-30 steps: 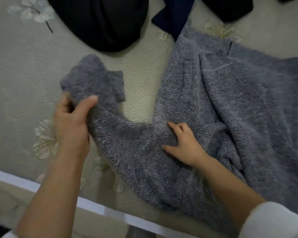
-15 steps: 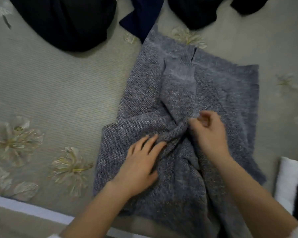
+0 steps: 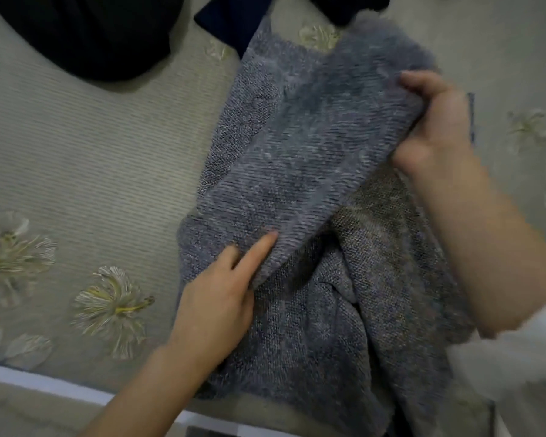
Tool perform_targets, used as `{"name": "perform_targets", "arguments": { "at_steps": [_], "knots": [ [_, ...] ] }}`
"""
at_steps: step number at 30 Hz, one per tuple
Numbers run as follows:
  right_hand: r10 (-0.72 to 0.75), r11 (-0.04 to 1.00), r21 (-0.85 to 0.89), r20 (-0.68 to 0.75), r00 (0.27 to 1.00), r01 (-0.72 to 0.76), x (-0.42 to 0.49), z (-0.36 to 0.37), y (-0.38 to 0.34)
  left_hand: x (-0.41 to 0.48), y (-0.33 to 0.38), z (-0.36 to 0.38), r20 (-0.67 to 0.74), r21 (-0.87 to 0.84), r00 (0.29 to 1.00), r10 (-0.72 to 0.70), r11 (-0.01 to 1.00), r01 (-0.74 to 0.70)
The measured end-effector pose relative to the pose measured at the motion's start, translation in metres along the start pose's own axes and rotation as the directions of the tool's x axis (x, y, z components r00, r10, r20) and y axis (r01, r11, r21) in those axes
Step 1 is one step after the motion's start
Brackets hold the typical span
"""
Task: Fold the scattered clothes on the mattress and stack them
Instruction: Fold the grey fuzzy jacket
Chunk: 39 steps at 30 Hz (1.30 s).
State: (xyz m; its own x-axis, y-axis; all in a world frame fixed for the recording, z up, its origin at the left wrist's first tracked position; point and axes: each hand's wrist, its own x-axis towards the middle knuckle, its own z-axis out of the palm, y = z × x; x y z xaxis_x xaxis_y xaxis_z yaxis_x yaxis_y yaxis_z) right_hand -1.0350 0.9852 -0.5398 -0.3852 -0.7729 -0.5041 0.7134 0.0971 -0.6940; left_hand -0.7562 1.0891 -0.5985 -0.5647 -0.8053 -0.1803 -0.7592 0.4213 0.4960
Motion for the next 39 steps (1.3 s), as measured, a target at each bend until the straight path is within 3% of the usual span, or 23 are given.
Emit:
{"name": "perform_targets", "arguments": {
  "at_steps": [3,6,8,11,12,14,16,18,20,22,24,28,31,34,39],
  "knots": [
    [-0.037,0.998,-0.050,-0.223,0.974,0.027,0.004,-0.058,-0.005,0.003,0.019,0.009,0.131,0.020,0.985,0.109,0.993,-0.112],
    [0.074,0.901,-0.338,-0.502,0.862,-0.274,-0.001,-0.120,0.003,0.005,0.019,0.022,0.373,0.007,0.926,0.062,0.998,-0.069],
    [0.138,0.802,-0.422,-0.558,0.819,-0.422,-0.003,-0.148,0.008,0.009,0.019,0.023,0.306,-0.072,0.948,0.083,0.995,-0.064],
    [0.120,0.782,-0.466,-0.538,0.834,-0.413,0.010,-0.157,0.007,0.013,0.009,0.026,-0.084,-0.111,0.991,0.106,0.987,-0.115],
    [0.087,0.798,-0.473,-0.521,0.849,-0.372,0.016,-0.153,0.004,0.015,0.005,0.028,-0.141,-0.081,0.985,0.098,0.991,-0.110],
    [-0.088,0.850,-0.486,-0.511,0.855,-0.203,0.029,-0.152,-0.003,0.019,0.001,0.027,-0.147,-0.009,0.983,0.106,0.994,-0.108],
    [-0.261,0.804,-0.586,-0.502,0.825,-0.102,0.032,-0.158,-0.005,0.017,-0.003,0.033,-0.041,0.052,0.992,0.116,0.992,-0.114],
    [-0.334,0.586,-0.790,-0.438,0.835,-0.180,0.018,-0.166,-0.001,0.007,-0.008,0.044,0.117,0.143,0.990,0.085,0.984,-0.101],
    [-0.335,0.193,-0.942,-0.325,0.884,-0.273,-0.008,-0.175,0.009,-0.003,-0.014,0.055,0.185,0.203,0.982,0.034,0.976,-0.073],
    [-0.316,-0.097,-0.979,-0.140,0.938,-0.179,-0.050,-0.170,0.024,-0.008,-0.012,0.056,0.170,0.175,0.985,0.018,0.983,-0.048],
    [-0.257,-0.245,-0.969,0.046,0.965,-0.019,-0.096,-0.167,0.046,-0.011,-0.003,0.053,0.147,0.083,0.988,0.055,0.994,-0.067],
    [-0.030,-0.350,-0.936,0.051,0.998,0.037,-0.171,-0.180,0.100,-0.021,0.009,0.057,0.218,0.102,0.949,0.229,0.961,-0.255],
    [-0.072,-0.293,-0.956,0.039,0.997,0.016,-0.206,-0.195,0.123,-0.026,0.006,0.056,0.270,0.149,0.918,0.289,0.930,-0.336],
    [-0.173,-0.309,-0.950,0.099,0.980,0.041,-0.240,-0.213,0.124,-0.034,0.003,0.044,0.273,0.148,0.875,0.399,0.882,-0.448],
    [-0.014,-0.458,-0.848,0.307,0.951,0.267,-0.294,-0.250,0.136,-0.068,-0.005,0.053,0.410,0.228,0.813,0.413,0.817,-0.530]
  ]
}}
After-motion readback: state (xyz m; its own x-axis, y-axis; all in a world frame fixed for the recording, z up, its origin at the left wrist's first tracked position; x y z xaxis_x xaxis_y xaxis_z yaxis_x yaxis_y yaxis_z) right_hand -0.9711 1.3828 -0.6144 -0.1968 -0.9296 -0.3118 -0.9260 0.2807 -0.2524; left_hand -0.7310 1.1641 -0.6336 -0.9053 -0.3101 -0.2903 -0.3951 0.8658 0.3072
